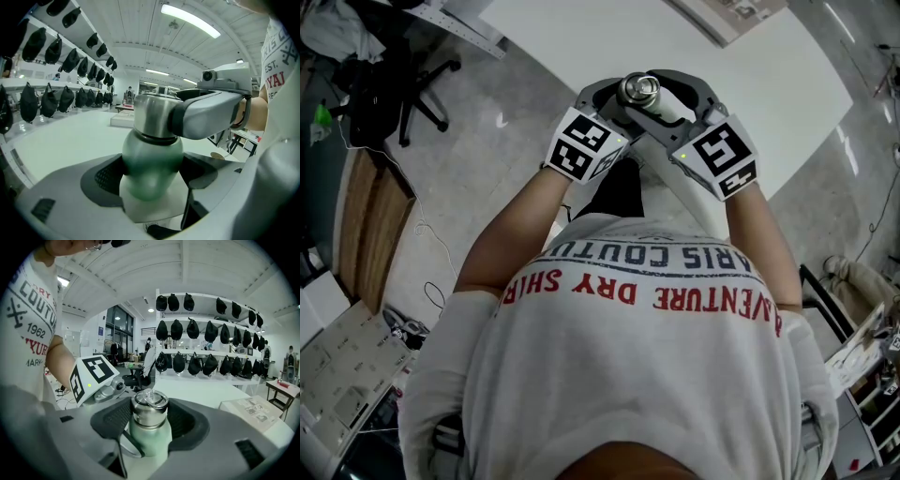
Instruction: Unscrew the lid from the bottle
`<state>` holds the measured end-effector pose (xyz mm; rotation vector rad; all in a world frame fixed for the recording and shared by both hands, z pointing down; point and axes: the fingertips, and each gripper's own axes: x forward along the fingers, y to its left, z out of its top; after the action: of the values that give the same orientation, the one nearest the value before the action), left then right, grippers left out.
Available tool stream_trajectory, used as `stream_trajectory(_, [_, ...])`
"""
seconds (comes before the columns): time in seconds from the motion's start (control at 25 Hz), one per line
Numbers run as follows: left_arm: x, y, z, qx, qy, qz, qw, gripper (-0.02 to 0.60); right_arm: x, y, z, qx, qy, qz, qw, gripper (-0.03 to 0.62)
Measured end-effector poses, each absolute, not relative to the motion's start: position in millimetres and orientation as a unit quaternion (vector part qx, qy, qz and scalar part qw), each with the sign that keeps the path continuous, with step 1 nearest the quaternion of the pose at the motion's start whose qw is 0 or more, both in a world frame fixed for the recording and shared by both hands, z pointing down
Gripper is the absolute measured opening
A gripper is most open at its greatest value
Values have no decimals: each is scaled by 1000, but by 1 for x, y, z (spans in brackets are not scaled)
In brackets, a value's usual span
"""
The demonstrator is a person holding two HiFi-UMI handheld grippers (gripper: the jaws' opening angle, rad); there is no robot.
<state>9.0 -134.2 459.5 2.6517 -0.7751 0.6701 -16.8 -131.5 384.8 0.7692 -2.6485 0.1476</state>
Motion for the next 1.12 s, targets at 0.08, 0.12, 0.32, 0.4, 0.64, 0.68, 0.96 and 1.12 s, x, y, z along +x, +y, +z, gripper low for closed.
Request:
stream_trajectory(0.08, [9,-134,460,926,-254,237,145,377,-17,-131,385,258,-945,51,195,242])
stream_trajectory(0.12, [9,-133,460,928,-245,239,143,377,-17,-131,385,249,-947,49,198,242])
stream_trajectory(0.32, [9,-130,458,939,-191,253,132,377,-18,-129,384,208,-952,36,223,241])
stream_trajectory(0.4, [9,-130,458,943,-168,259,127,377,-19,-128,384,192,-954,34,230,241])
stream_trajectory(0.64, [10,-127,459,950,-88,279,109,377,-19,-128,385,133,-959,27,249,241])
stream_trajectory(0.68, [9,-127,460,950,-73,284,105,377,-19,-128,386,123,-960,25,252,241])
stream_trajectory(0.96, [8,-123,463,945,27,317,80,379,-21,-128,387,66,-961,14,268,241])
stream_trajectory(1.12, [8,-122,465,941,61,326,71,379,-20,-128,390,44,-960,10,275,241])
